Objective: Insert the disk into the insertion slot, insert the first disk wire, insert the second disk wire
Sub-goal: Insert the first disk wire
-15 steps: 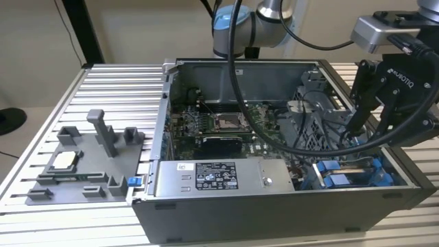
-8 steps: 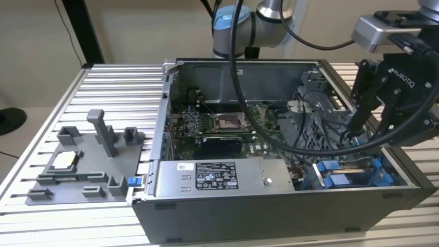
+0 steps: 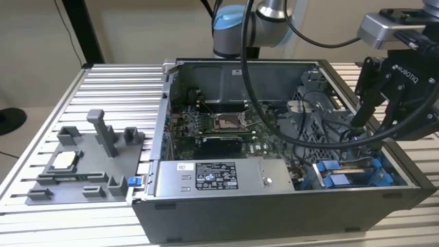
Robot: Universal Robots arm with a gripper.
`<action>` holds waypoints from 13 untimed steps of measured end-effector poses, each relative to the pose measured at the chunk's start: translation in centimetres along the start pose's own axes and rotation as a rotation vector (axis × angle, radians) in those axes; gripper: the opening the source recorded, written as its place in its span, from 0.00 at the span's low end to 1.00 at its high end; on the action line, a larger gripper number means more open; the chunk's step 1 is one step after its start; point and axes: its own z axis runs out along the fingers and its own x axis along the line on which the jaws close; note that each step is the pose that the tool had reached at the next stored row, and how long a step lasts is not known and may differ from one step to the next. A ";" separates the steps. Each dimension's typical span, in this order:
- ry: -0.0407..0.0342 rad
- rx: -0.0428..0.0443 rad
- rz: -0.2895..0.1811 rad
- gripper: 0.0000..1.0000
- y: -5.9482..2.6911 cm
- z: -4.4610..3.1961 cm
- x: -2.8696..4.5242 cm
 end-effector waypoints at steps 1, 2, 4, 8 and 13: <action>0.0000 0.0000 0.000 1.00 -0.10 0.02 -0.16; 0.0000 0.0000 0.000 1.00 -0.14 0.05 -0.26; -0.0002 0.0000 0.000 1.00 -0.16 0.22 -0.36; 0.0001 0.0000 0.000 1.00 -0.24 0.67 -0.42; -0.0037 0.0007 0.000 1.00 -0.27 0.97 -0.70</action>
